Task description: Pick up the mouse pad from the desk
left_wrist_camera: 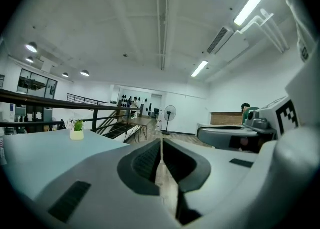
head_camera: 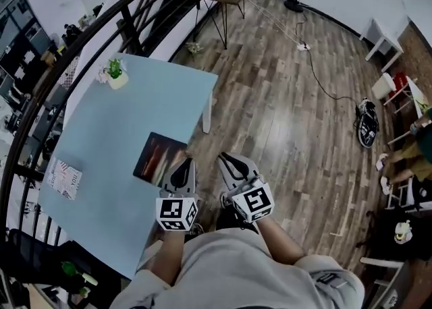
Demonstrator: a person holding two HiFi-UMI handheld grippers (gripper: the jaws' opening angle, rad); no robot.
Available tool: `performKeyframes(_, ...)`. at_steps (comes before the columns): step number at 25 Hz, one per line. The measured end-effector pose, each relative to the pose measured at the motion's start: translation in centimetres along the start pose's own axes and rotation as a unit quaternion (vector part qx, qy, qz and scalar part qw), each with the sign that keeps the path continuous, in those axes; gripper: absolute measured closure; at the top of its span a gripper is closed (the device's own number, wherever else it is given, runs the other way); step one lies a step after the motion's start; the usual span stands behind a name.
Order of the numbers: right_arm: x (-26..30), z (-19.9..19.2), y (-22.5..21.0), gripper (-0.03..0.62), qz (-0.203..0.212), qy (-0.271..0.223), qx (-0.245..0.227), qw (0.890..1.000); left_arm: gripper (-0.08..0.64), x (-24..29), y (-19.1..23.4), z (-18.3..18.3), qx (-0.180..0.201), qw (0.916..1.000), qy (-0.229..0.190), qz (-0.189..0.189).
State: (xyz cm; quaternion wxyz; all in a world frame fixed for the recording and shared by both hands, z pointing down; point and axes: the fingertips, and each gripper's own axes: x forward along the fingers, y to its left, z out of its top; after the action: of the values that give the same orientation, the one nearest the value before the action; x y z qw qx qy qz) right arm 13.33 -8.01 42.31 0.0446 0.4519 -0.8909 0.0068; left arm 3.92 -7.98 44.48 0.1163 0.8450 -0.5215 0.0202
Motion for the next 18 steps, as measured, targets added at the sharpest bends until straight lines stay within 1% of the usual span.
performKeyframes(5,3.3,-0.1,-3.5,0.551,0.053,0.002,-0.008,0.999,0.534,3.6,0.9,0.2,-0.005,0.9989,0.0,0.046)
performKeyframes(10,6.0,-0.9,-5.2,0.551,0.113,0.014,-0.019,0.993,0.534,4.6,2.1,-0.8,-0.019,0.9939,0.005,0.108)
performKeyframes(14,8.3,-1.8,-4.7,0.551,0.17,0.021,-0.023,0.985,0.534,3.5,3.7,-1.9,-0.033,0.9848,0.009,0.17)
performKeyframes(18,10.2,-2.8,-2.8,0.551,0.23,0.031,-0.026,0.972,0.534,1.2,5.6,-3.1,-0.046,0.9703,0.013,0.237)
